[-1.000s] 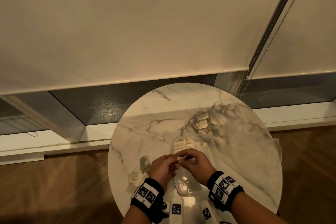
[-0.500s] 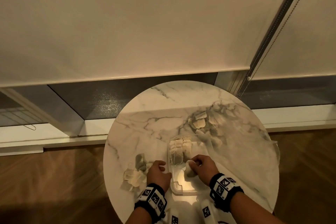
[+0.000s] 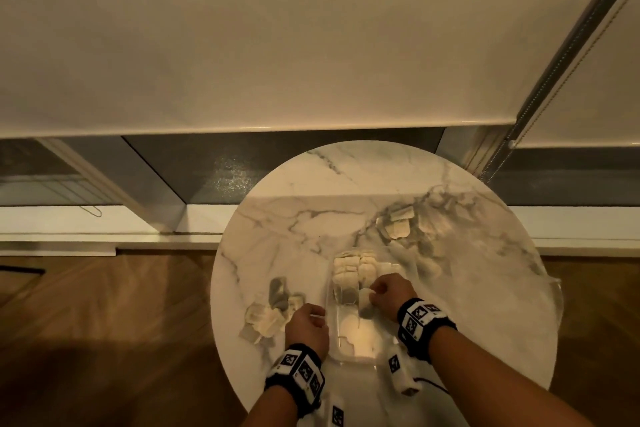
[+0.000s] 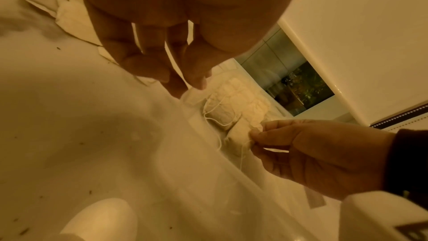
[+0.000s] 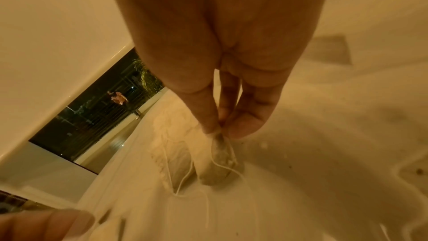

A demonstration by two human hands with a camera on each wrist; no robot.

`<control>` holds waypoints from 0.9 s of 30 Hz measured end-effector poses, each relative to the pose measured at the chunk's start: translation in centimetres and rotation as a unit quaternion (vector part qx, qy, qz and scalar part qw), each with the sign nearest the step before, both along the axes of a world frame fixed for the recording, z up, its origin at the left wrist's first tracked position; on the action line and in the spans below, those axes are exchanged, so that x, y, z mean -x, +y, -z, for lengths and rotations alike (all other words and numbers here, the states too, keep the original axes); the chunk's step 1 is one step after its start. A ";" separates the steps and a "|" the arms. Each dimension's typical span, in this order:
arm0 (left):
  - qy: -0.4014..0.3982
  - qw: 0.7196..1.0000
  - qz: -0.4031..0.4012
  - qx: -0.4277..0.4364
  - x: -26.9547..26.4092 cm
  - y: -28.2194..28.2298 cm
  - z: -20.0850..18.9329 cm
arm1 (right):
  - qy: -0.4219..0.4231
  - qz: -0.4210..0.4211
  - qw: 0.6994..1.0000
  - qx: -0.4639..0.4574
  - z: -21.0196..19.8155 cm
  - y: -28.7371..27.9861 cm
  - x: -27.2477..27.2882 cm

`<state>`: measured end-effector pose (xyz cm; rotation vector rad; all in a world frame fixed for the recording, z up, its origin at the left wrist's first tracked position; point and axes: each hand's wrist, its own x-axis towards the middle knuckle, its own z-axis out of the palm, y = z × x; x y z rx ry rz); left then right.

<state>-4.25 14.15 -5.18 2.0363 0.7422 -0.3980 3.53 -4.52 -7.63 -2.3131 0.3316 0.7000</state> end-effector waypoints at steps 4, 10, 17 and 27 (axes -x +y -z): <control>-0.006 1.000 -0.010 -0.001 0.1 0.0 -0.2 | -0.005 0.016 1.000 0.004 0.2 0.0 -0.8; -0.008 1.000 -0.008 0.005 0.5 -1.1 -0.3 | -0.015 0.009 1.000 0.019 0.3 -0.2 -1.1; -0.011 1.000 -0.003 -0.008 0.6 -1.3 -0.4 | -0.030 0.032 0.999 -0.012 0.5 -0.1 -2.0; -0.012 1.000 -0.013 -0.014 0.9 -1.8 -0.4 | -0.024 0.071 0.996 -0.049 0.5 -0.9 -1.6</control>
